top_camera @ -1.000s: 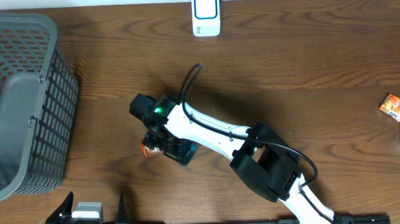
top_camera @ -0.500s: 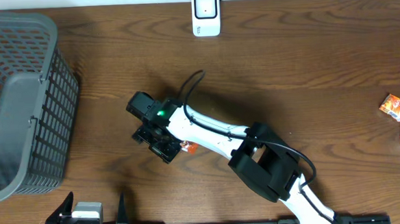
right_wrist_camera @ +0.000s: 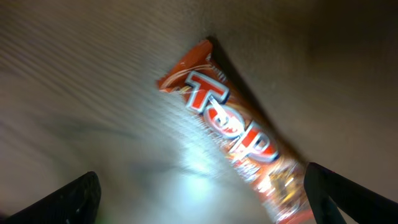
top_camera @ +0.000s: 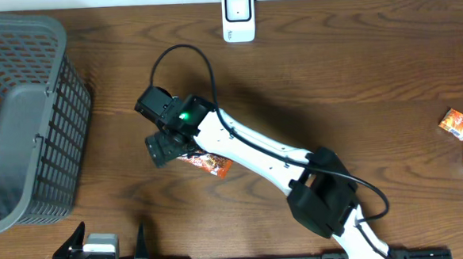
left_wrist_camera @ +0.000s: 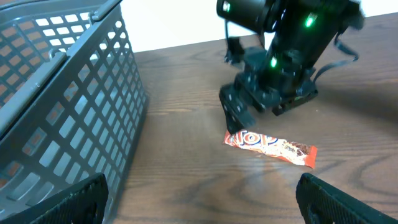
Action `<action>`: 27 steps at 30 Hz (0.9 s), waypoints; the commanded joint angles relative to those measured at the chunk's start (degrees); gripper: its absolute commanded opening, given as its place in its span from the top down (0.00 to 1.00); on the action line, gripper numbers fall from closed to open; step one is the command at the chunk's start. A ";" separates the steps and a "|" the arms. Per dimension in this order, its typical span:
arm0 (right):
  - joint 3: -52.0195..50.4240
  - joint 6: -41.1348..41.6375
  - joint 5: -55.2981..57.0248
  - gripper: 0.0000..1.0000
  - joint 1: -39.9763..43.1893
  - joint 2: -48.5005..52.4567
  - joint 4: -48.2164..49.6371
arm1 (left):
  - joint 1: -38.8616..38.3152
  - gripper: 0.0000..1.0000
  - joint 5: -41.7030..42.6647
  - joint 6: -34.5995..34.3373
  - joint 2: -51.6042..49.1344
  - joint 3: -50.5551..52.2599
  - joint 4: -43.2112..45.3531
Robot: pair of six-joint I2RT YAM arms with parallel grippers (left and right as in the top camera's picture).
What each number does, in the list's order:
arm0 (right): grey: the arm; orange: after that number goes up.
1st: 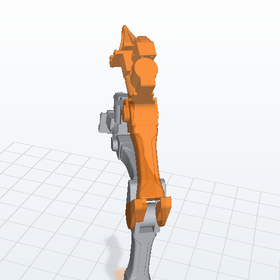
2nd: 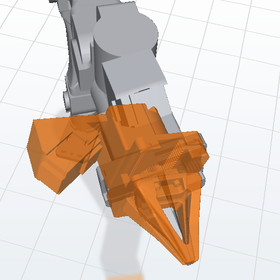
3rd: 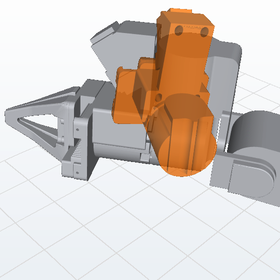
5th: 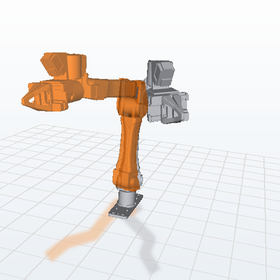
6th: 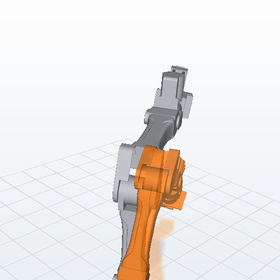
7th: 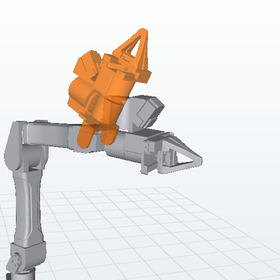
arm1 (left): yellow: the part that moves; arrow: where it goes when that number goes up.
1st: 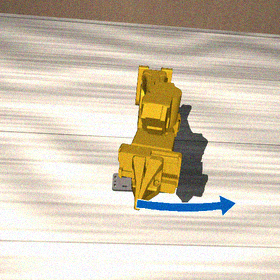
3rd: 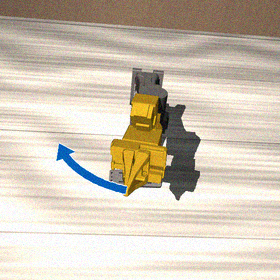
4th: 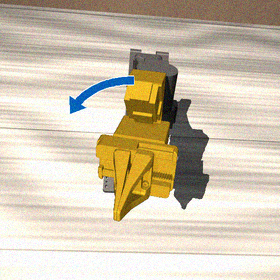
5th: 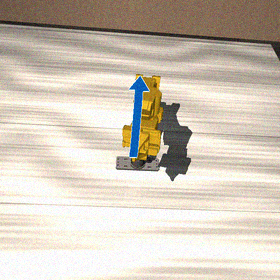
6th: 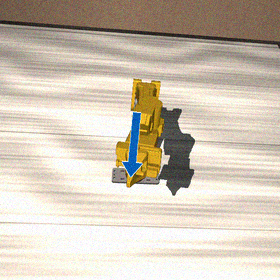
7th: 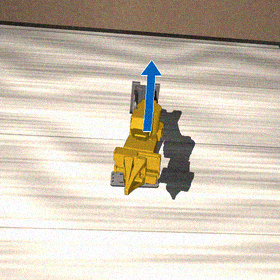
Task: Scan the item barcode
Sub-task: 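Move the right gripper to the Toyo chocolate bar and grasp it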
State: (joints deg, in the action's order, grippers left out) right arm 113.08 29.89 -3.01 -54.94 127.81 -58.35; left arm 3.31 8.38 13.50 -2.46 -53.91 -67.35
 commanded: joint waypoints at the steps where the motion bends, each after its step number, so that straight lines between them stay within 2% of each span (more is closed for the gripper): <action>1: -1.42 -19.41 3.93 0.01 0.28 4.00 1.73 | -0.13 0.04 -0.52 0.13 0.15 -0.31 0.04; 10: -1.42 -24.92 5.86 0.01 1.66 8.59 4.72 | -0.13 0.04 -0.52 0.13 0.15 -0.31 0.04; 12: -1.42 -24.87 4.81 0.11 1.66 9.97 4.55 | -0.13 0.04 -0.52 0.13 0.15 -0.31 0.04; 13: -1.42 -25.09 3.48 0.28 1.60 11.02 3.89 | -0.13 0.04 -0.52 0.13 0.15 -0.31 0.04; 20: -1.40 -24.98 2.10 0.82 1.60 11.61 2.86 | -0.13 0.04 -0.52 0.13 0.15 -0.31 0.04; 23: -1.33 -24.81 -0.63 0.89 1.57 11.56 1.40 | -0.13 0.04 -0.52 0.13 0.15 -0.31 0.04; 27: 0.59 -24.92 -5.60 0.96 2.78 10.71 -5.79 | -0.13 0.04 -0.52 0.13 0.15 -0.31 0.04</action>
State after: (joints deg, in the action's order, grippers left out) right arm 112.97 5.39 -3.16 -53.23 137.16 -60.16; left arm 3.31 8.38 13.50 -2.46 -53.93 -67.37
